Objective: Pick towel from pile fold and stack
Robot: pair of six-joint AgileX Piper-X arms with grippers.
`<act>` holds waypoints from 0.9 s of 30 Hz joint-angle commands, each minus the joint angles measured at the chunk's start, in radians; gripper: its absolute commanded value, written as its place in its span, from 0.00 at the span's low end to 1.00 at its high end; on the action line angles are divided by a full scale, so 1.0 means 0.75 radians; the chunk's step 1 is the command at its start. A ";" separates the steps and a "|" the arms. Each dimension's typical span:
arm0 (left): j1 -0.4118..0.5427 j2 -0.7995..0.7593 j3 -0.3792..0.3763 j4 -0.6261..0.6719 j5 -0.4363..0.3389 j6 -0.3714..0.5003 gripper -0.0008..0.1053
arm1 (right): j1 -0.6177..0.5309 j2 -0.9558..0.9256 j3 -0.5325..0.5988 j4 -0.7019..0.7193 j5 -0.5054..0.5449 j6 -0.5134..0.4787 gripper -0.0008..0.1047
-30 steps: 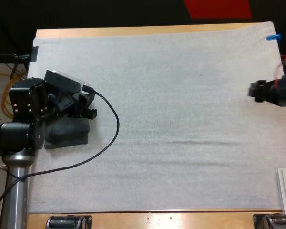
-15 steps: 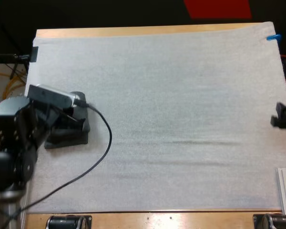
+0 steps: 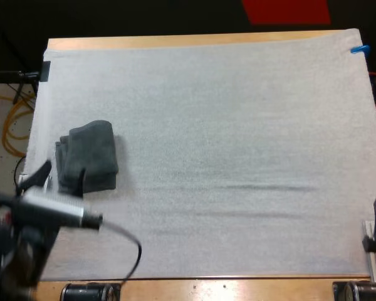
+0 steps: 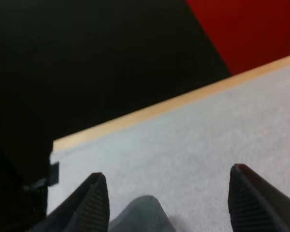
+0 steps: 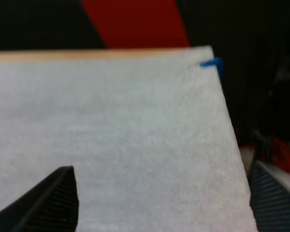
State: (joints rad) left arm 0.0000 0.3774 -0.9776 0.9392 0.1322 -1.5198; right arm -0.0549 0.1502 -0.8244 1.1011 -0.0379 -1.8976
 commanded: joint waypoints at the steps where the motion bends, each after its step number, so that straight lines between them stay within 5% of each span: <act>1: -0.002 -0.041 0.012 0.007 -0.002 -0.013 0.50 | 0.001 -0.031 0.011 0.005 -0.006 0.015 0.68; 7: -0.002 -0.360 0.089 0.170 0.012 -0.013 0.50 | 0.001 -0.246 0.068 0.040 -0.006 0.083 0.68; 12: -0.002 -0.572 0.089 0.457 0.012 -0.012 0.50 | 0.001 -0.270 0.066 0.234 -0.016 0.082 0.68; 19: 0.004 -0.710 0.069 0.845 0.012 -0.012 0.50 | 0.001 -0.273 0.082 0.240 -0.032 0.082 0.68; 27: 0.005 -0.712 0.106 0.673 0.002 -0.031 0.50 | 0.001 -0.273 0.089 0.112 -0.158 0.040 0.68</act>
State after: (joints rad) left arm 0.0014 -0.0154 -0.8984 1.4678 0.1444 -1.5332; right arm -0.0549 -0.0093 -0.7570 1.2051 -0.1414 -1.8578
